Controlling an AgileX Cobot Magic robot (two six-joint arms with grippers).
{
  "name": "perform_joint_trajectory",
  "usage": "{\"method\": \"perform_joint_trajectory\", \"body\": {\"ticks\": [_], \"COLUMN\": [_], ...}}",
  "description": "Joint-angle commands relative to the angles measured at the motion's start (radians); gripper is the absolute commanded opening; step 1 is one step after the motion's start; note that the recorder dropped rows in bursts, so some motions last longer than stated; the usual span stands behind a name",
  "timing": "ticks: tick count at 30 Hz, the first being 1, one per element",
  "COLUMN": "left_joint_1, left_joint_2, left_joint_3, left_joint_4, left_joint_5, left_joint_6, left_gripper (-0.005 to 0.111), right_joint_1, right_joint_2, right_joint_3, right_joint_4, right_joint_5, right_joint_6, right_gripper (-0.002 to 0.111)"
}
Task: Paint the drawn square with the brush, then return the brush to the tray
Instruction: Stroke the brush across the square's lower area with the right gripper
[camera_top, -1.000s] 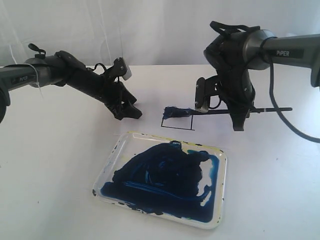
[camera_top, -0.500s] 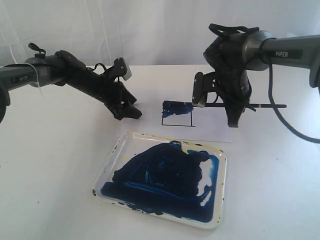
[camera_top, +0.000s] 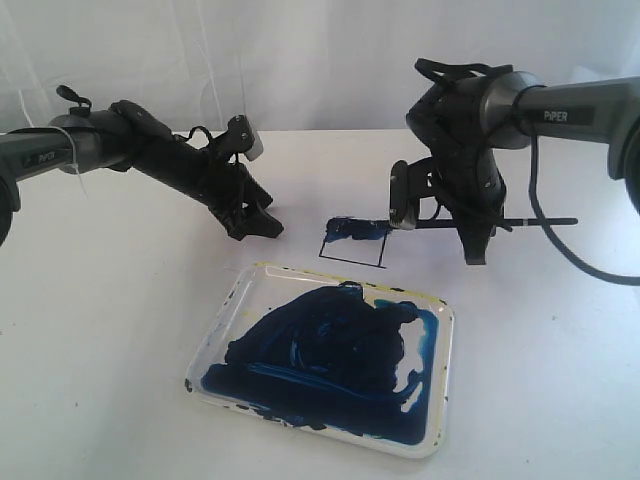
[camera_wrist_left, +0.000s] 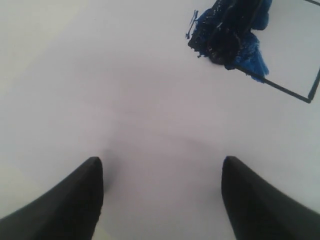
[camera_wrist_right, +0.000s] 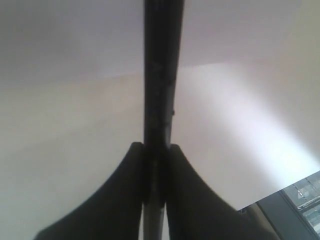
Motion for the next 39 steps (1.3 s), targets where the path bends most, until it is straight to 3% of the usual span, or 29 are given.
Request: {"method": "perform_joint_trajectory", "body": {"ticks": [1,10,16,22,39], "left_joint_1": [-0.003,-0.003,-0.003,-0.003,-0.003], "left_joint_2": [0.003,0.003,0.003,0.003,0.003], "left_joint_3": [0.003,0.003,0.003,0.003,0.003], "left_joint_4": [0.023,0.023,0.023,0.021,0.021], "left_joint_5": [0.012,0.010,-0.036,-0.030,-0.028], "left_joint_6": [-0.001,-0.005,-0.078,-0.086,-0.100], "left_gripper": [0.070,0.070,0.070,0.070,0.070], "right_joint_1": [-0.002,-0.002,-0.002,-0.002,-0.002], "right_joint_2": [-0.028,-0.070,-0.073,-0.066,-0.026], "right_joint_3": [-0.004,-0.002,-0.002,-0.002,-0.002], "right_joint_4": [0.000,0.012,0.110,0.196,0.174], "right_joint_5": [0.014,0.062,0.186,0.156,0.108], "right_joint_6": [-0.020,-0.024,-0.120,-0.118,-0.035], "right_gripper": [0.000,0.000,0.000,0.000,0.000]}}
